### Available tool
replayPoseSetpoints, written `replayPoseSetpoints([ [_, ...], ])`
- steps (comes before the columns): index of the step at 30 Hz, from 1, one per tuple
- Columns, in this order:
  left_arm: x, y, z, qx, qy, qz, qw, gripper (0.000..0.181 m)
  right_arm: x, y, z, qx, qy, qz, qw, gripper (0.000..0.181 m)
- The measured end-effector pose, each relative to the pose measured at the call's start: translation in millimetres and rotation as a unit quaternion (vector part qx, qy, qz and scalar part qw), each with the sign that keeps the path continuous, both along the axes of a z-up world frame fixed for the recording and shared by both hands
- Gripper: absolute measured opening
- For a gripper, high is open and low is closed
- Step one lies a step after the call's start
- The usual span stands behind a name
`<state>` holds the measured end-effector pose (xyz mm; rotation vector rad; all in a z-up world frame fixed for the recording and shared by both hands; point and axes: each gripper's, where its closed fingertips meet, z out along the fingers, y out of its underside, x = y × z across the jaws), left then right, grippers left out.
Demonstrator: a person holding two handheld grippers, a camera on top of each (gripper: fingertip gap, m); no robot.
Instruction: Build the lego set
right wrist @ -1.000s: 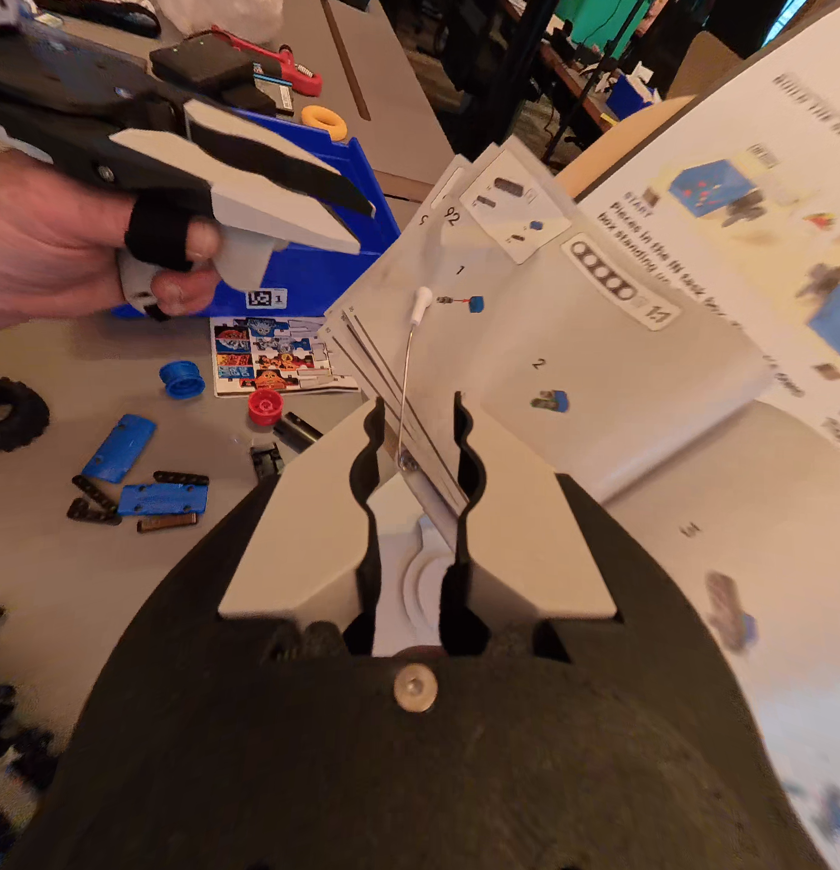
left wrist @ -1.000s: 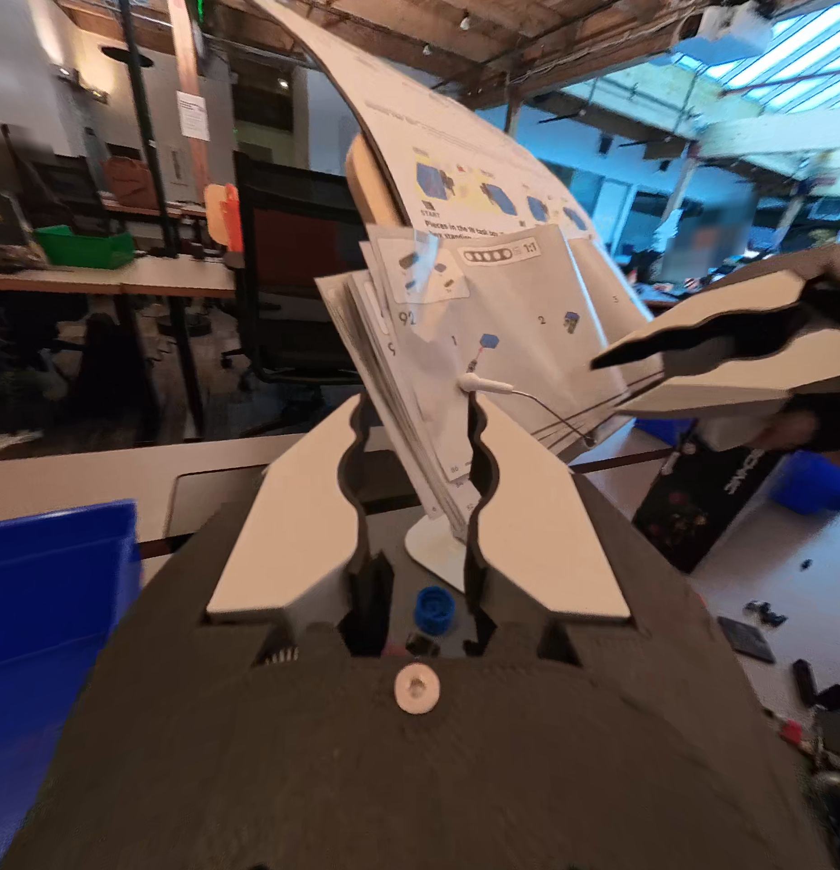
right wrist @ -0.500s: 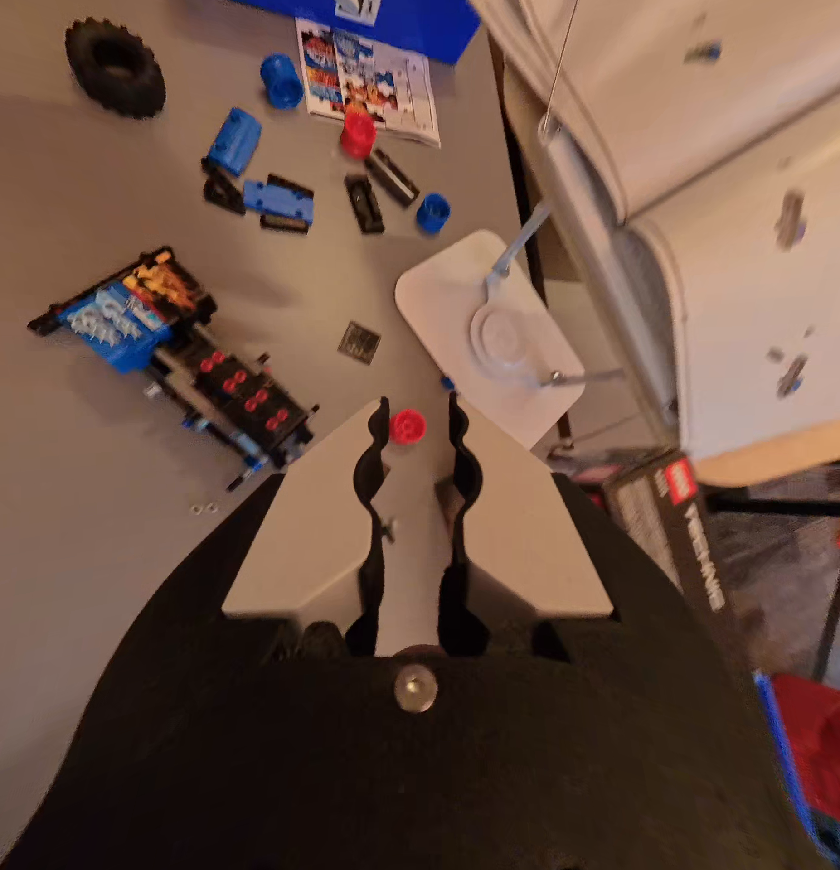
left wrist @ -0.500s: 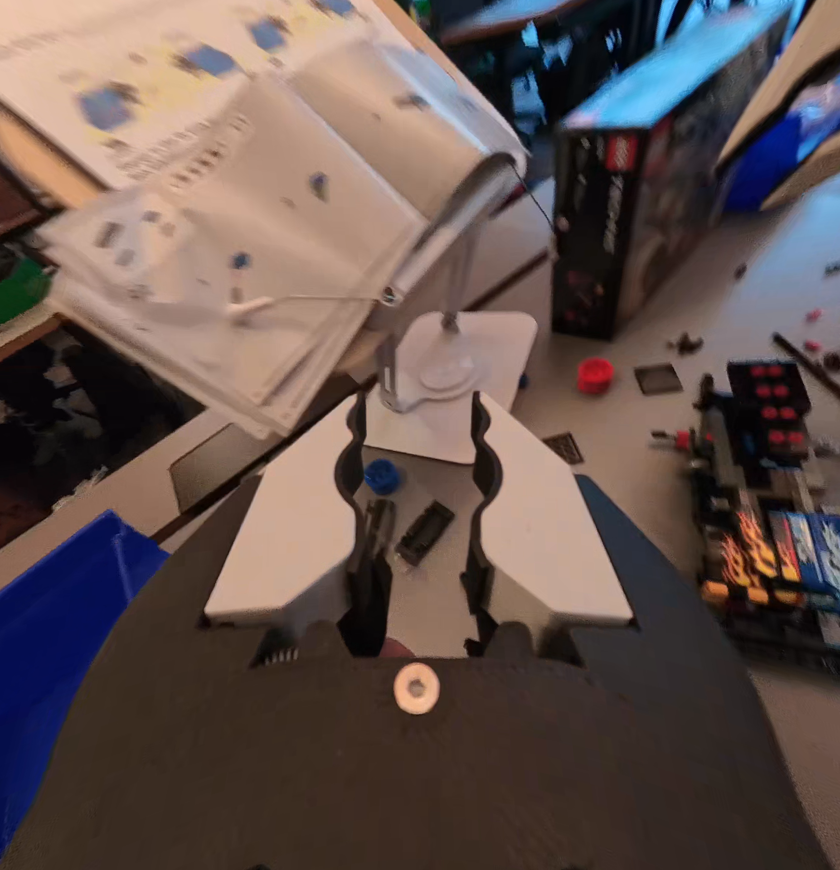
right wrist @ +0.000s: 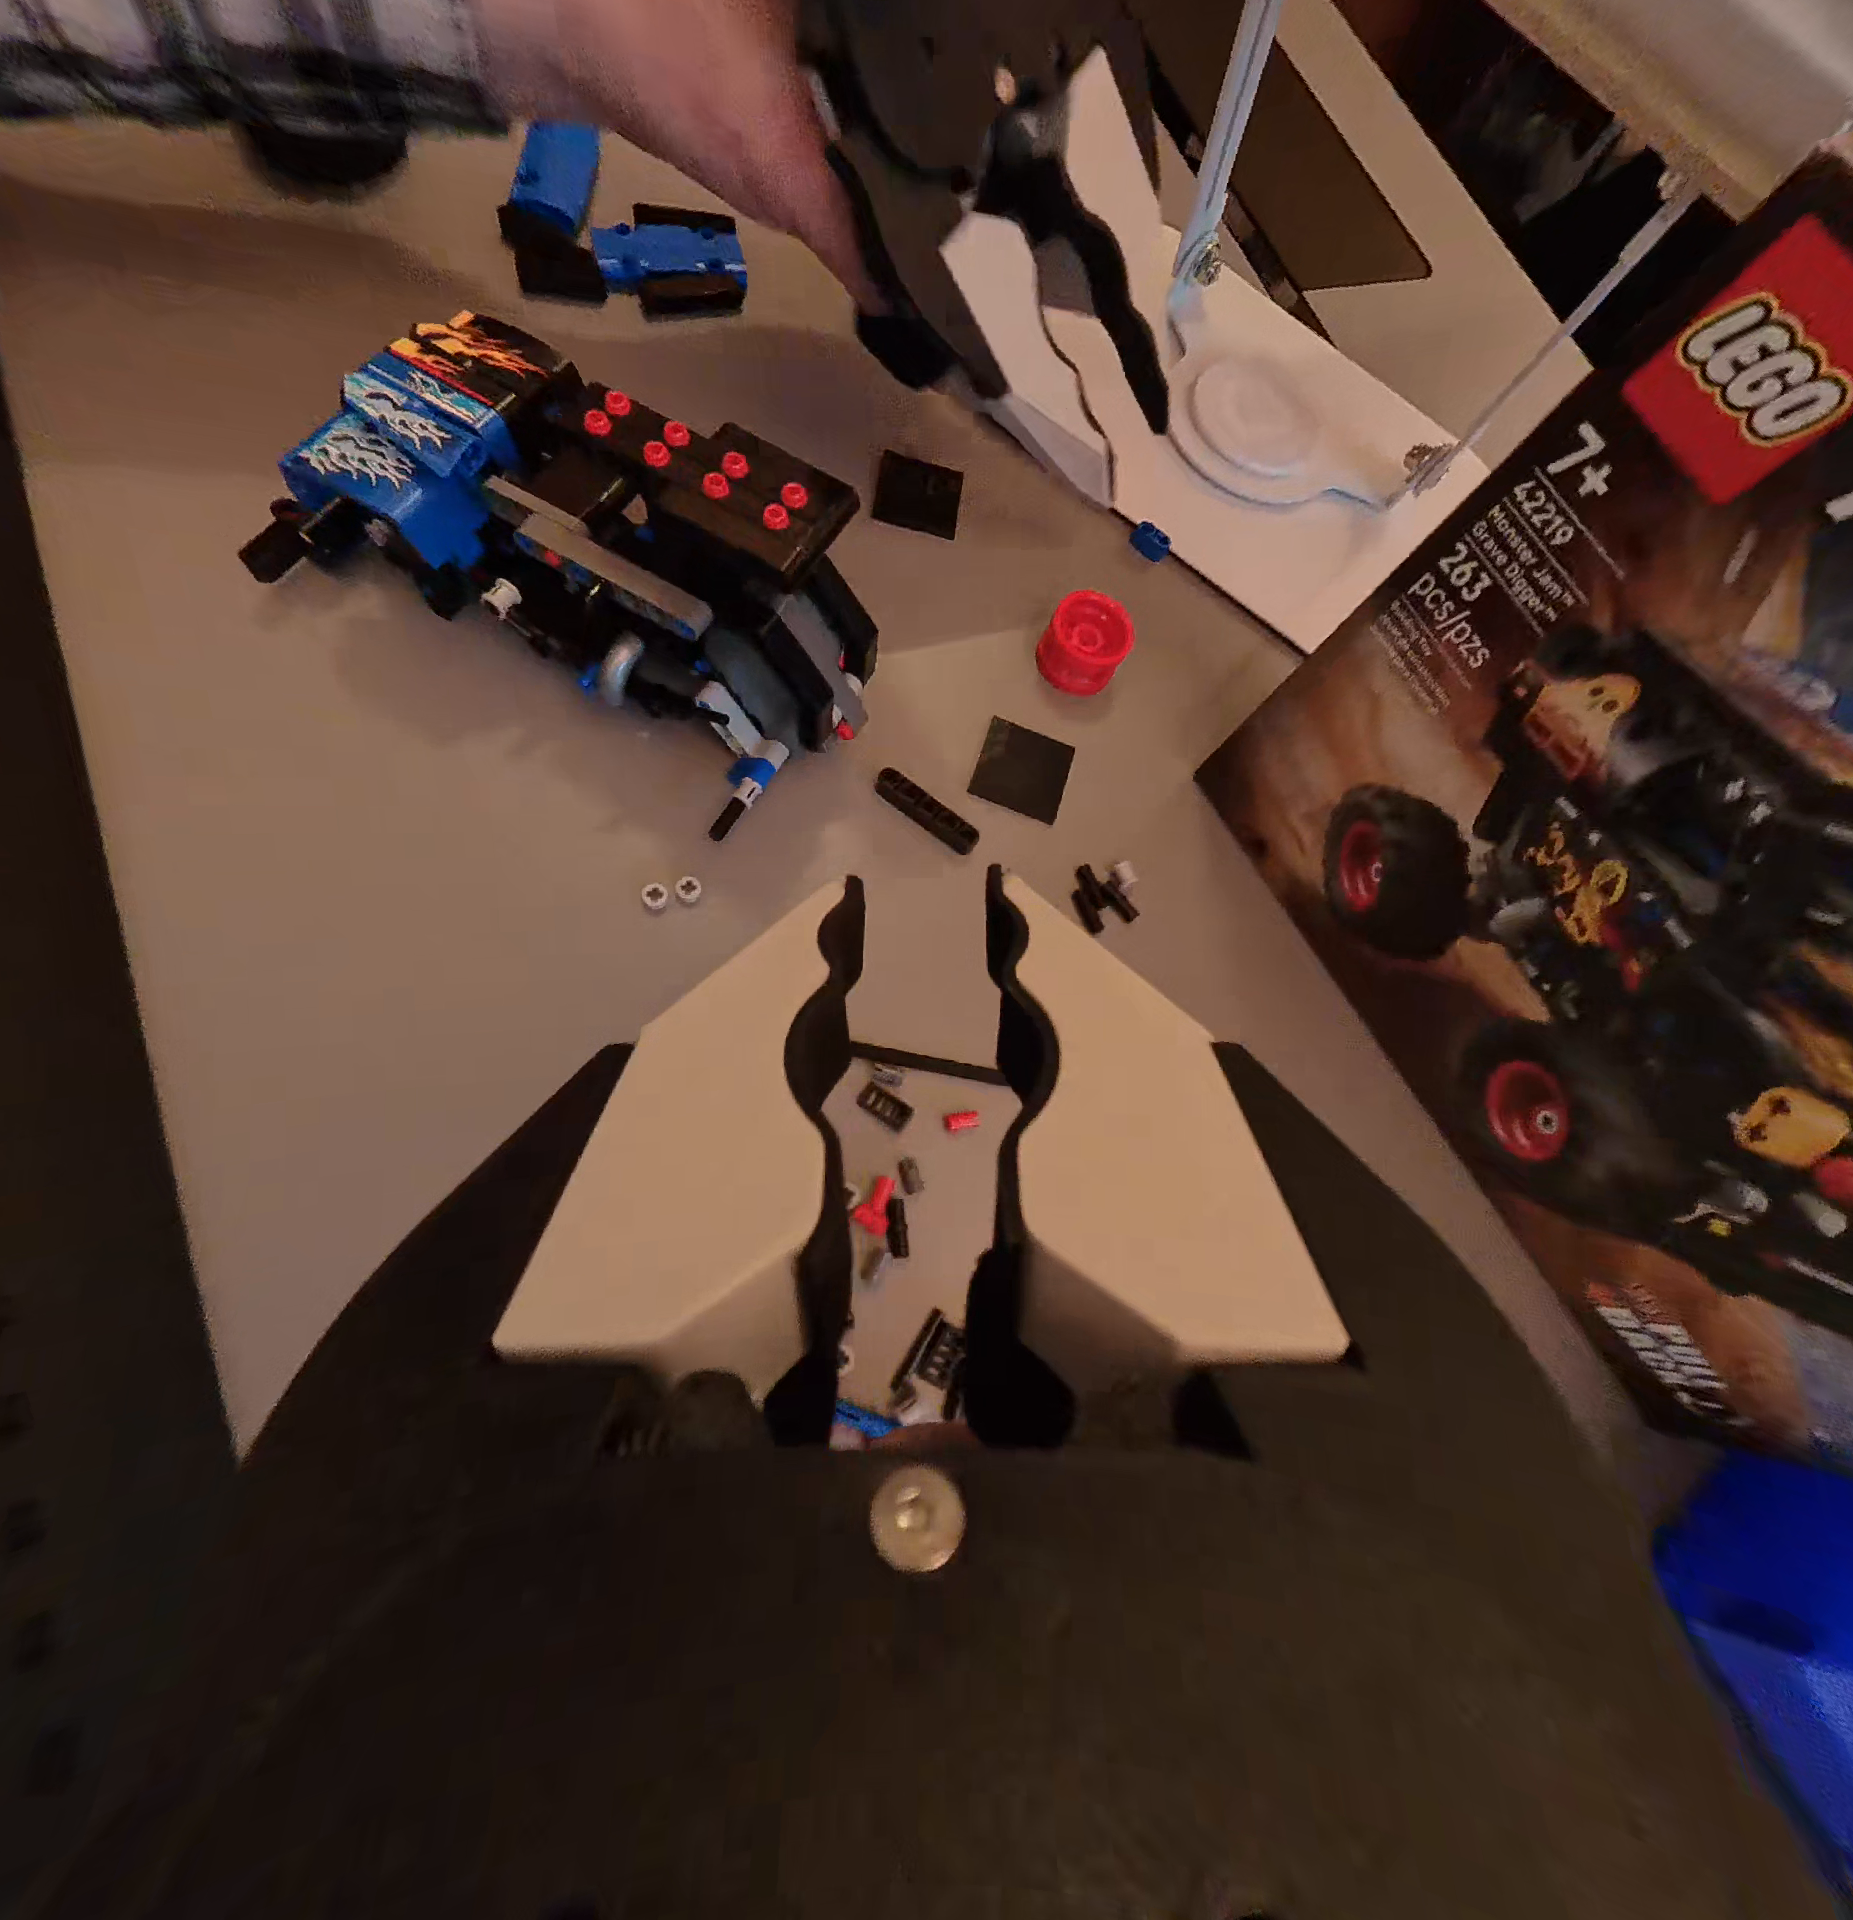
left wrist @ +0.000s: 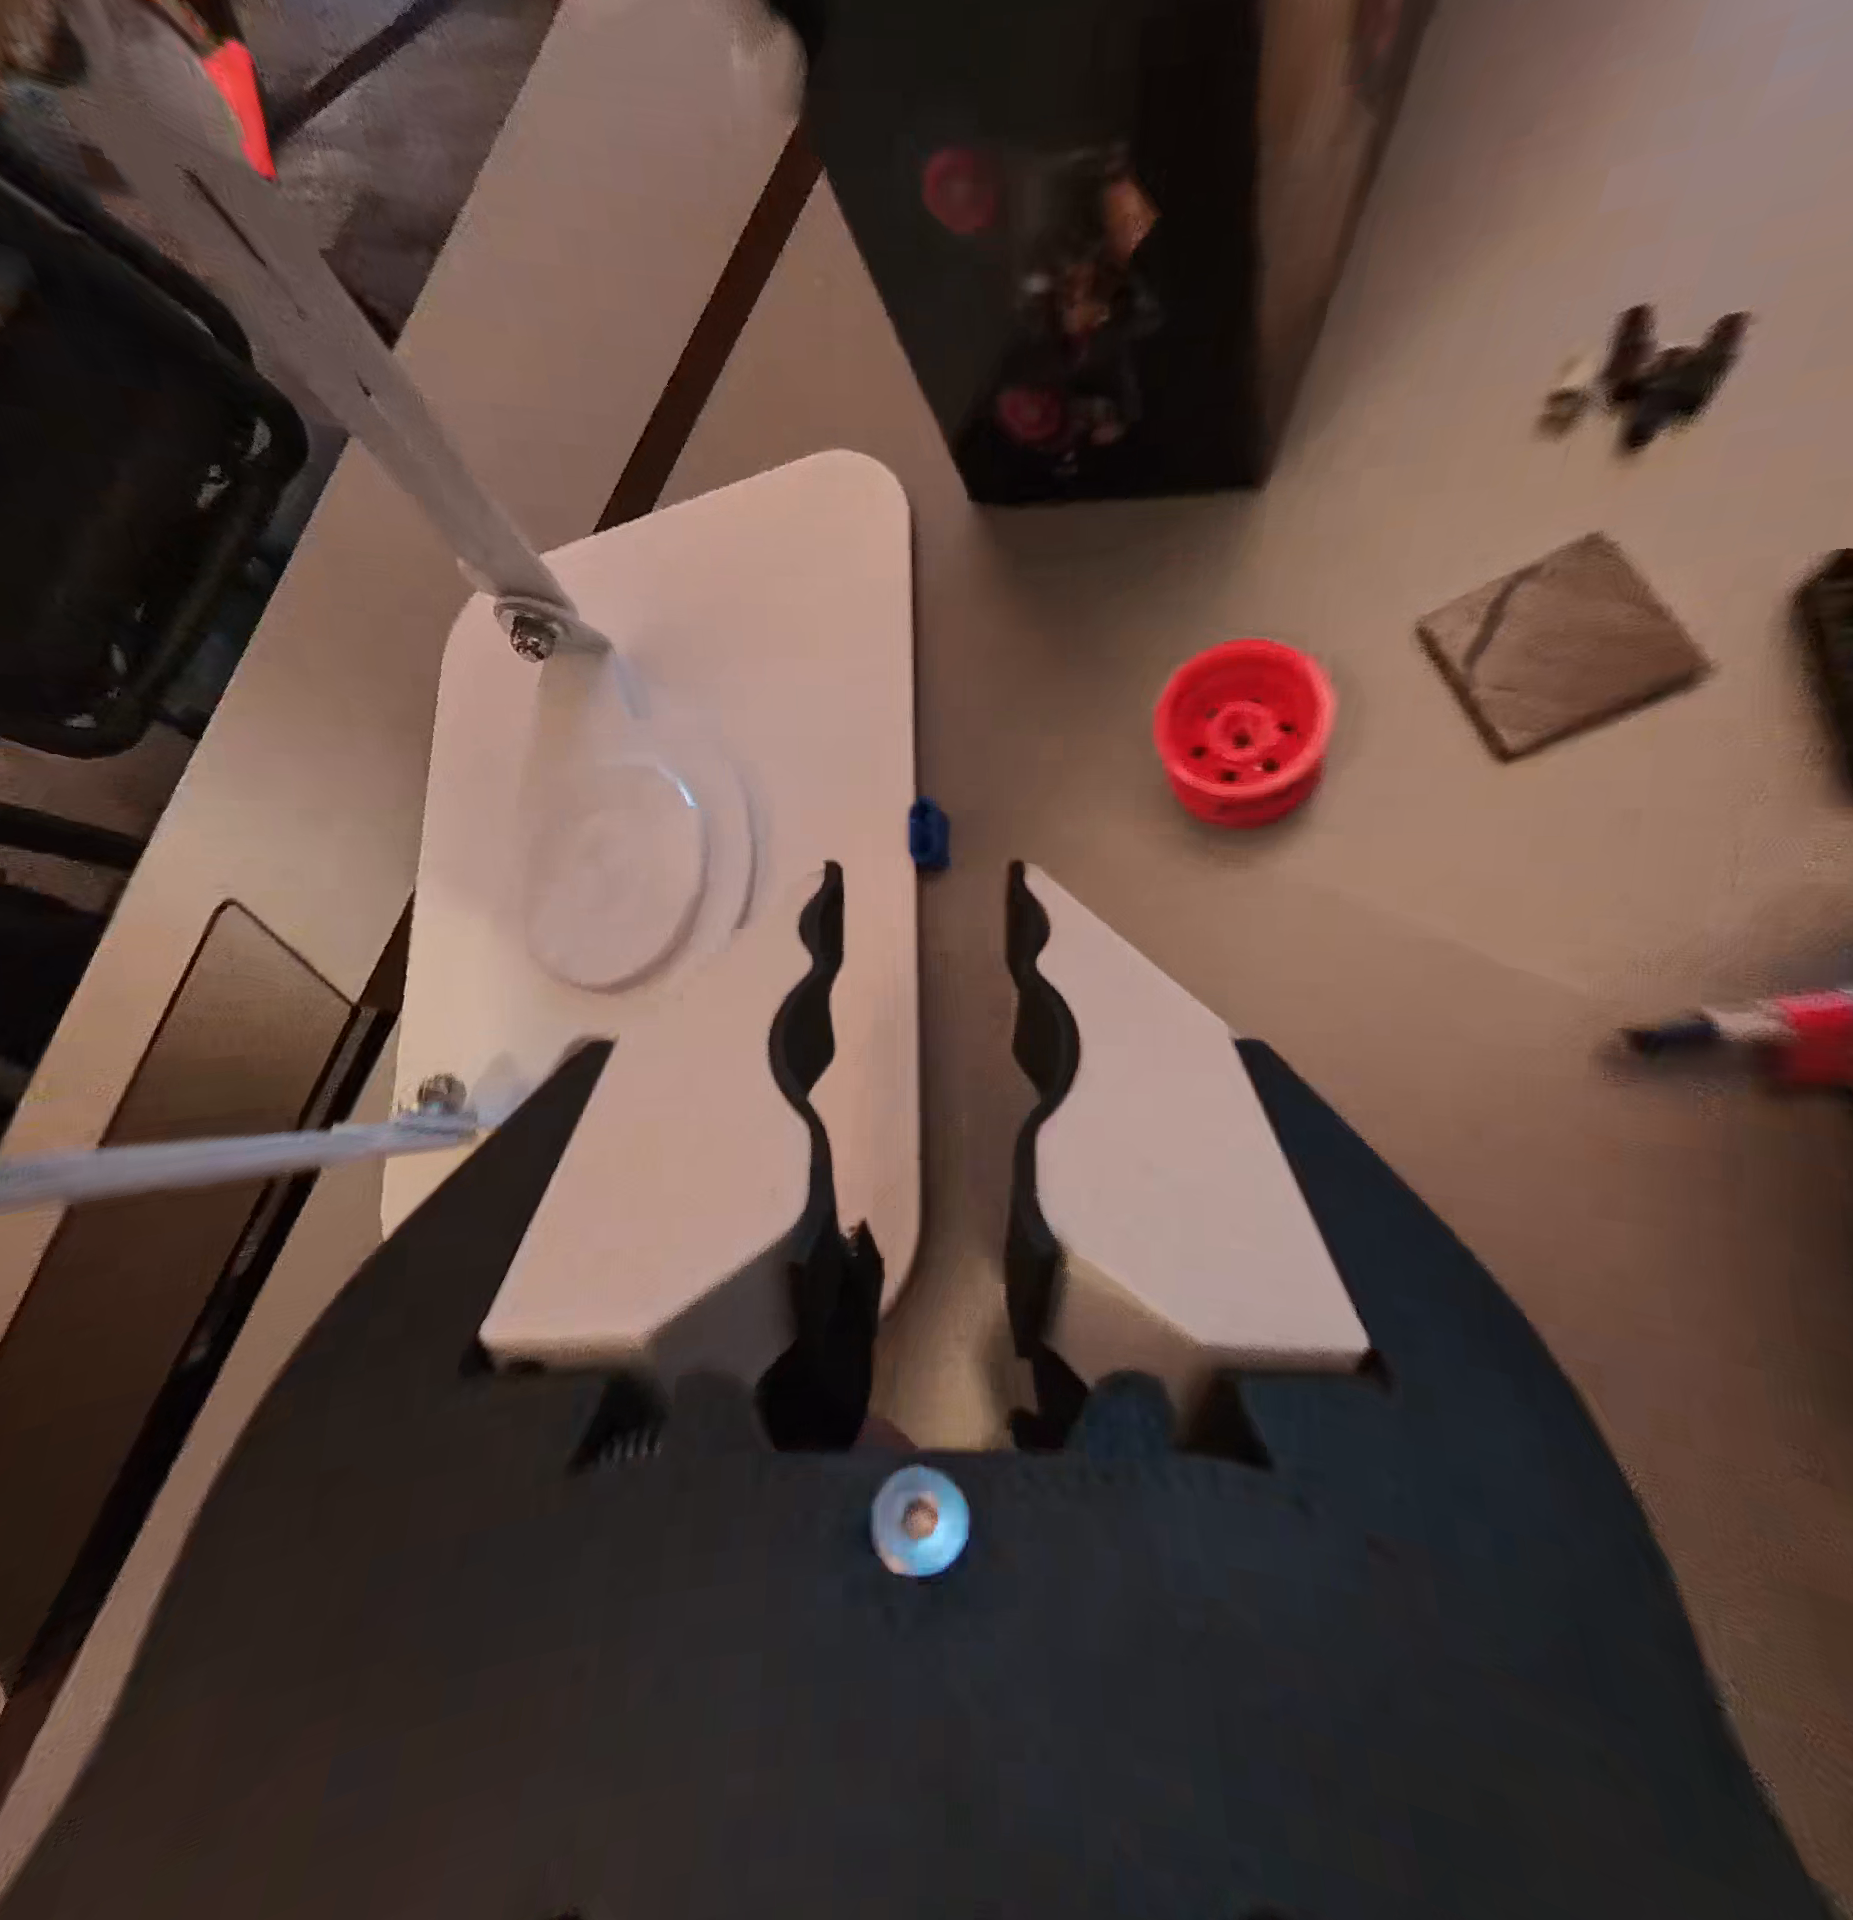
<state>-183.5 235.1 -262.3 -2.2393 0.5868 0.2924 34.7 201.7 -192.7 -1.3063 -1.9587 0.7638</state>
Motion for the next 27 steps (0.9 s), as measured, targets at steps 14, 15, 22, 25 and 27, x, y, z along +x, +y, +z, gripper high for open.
replayPoseSetpoints([
  [14, 4, 25, -27, -0.027, -0.06, 0.002, 0.998, 0.005, 4, 10, -13, -0.035, 0.027, -0.01, 0.999, 0.021],
  [15, 7, 23, -27, -0.028, -0.067, -0.002, 0.997, 0.005, 4, 11, -13, -0.036, 0.027, -0.012, 0.999, 0.02],
  [22, 34, -15, 32, 0.018, -0.087, -0.035, 0.995, 0.005, 10, 11, -5, -0.035, 0.041, -0.02, 0.998, 0.02],
  [25, 55, -48, 74, 0.051, -0.079, -0.057, 0.994, 0.006, 15, 10, 3, -0.029, 0.05, -0.022, 0.998, 0.02],
  [27, 78, -74, 97, 0.069, -0.085, -0.079, 0.991, 0.006, 20, 9, 8, -0.025, 0.056, -0.024, 0.998, 0.02],
])
